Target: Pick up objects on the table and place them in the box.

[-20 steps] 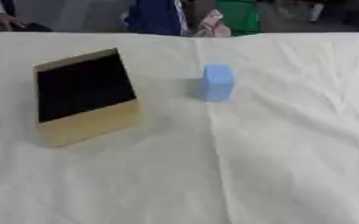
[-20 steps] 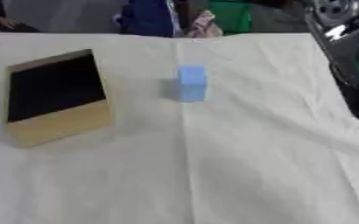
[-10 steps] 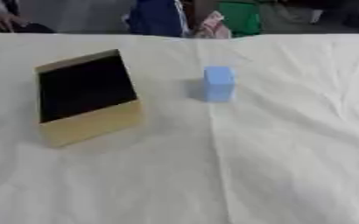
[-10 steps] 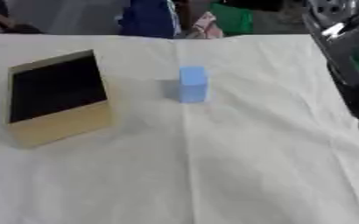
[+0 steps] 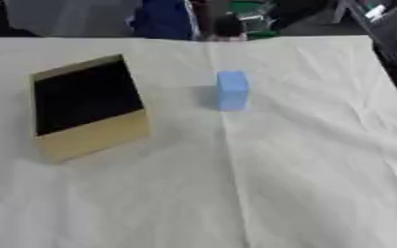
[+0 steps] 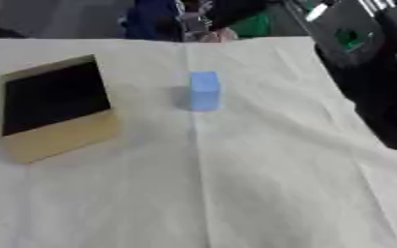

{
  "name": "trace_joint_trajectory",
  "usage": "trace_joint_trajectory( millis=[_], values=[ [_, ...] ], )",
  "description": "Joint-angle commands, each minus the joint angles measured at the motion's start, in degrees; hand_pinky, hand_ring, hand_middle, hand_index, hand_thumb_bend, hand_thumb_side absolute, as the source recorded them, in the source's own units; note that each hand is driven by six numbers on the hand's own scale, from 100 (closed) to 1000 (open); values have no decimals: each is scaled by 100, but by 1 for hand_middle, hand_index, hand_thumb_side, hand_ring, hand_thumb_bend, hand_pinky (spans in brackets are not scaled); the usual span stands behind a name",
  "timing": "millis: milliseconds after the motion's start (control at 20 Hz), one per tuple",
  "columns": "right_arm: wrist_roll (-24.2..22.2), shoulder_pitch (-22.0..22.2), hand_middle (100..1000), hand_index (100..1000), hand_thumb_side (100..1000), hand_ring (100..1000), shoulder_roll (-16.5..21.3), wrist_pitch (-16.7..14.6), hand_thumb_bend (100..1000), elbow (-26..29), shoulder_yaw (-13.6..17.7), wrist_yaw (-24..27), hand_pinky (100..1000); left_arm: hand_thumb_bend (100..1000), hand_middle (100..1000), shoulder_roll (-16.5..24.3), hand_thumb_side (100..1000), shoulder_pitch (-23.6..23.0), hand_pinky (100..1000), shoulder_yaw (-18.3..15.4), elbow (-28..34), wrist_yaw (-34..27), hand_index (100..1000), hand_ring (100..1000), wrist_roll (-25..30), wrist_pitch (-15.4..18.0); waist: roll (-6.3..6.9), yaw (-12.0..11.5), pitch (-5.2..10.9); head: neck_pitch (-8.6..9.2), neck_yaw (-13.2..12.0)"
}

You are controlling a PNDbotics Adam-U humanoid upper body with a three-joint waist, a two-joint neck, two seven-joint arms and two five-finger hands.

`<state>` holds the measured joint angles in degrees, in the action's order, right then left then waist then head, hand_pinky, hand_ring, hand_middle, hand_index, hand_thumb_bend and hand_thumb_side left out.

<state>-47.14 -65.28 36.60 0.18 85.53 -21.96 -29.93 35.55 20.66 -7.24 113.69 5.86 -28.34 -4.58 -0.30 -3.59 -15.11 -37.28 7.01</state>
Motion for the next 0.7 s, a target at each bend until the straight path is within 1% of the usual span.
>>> trace_joint_trajectory(
  millis=[50,100,200,300,350,400,450,700],
  values=[
    [-425,-241,885,982,1000,908,-50,-150,685,-402,-66,187,873,157,699,191,950,68,756,-12,90,-38,806,800,22,4,7,-2,133,44,33],
    [-454,-273,879,971,1000,919,-80,-190,664,-522,-118,224,882,157,703,191,949,68,755,-11,90,-40,806,800,23,4,6,-1,135,42,40],
    [-476,-340,890,984,1000,929,-151,-265,650,-788,-233,290,886,156,703,190,949,72,755,-9,90,-48,806,800,26,5,5,2,140,33,50],
    [-481,-391,918,1000,1000,953,-211,-336,624,-1022,-313,317,905,156,703,191,948,82,755,-6,90,-53,806,800,30,9,6,1,143,26,55],
    [-482,-408,920,1000,999,955,-238,-375,624,-1127,-349,336,906,156,703,190,948,86,755,-5,90,-55,806,799,32,12,7,0,144,26,56],
    [-483,-422,931,1000,1000,967,-261,-417,656,-1219,-373,359,914,156,703,190,948,89,755,-5,90,-57,806,799,33,13,7,-1,146,25,54],
    [-483,-434,938,1000,1000,971,-279,-461,661,-1308,-395,384,917,156,703,191,948,89,755,-4,90,-58,806,799,35,13,6,0,147,24,52],
    [-483,-464,957,1000,986,983,-314,-725,660,-1729,-533,447,924,155,703,197,947,90,754,-1,90,-64,806,799,44,13,1,8,151,30,43]
  ],
)
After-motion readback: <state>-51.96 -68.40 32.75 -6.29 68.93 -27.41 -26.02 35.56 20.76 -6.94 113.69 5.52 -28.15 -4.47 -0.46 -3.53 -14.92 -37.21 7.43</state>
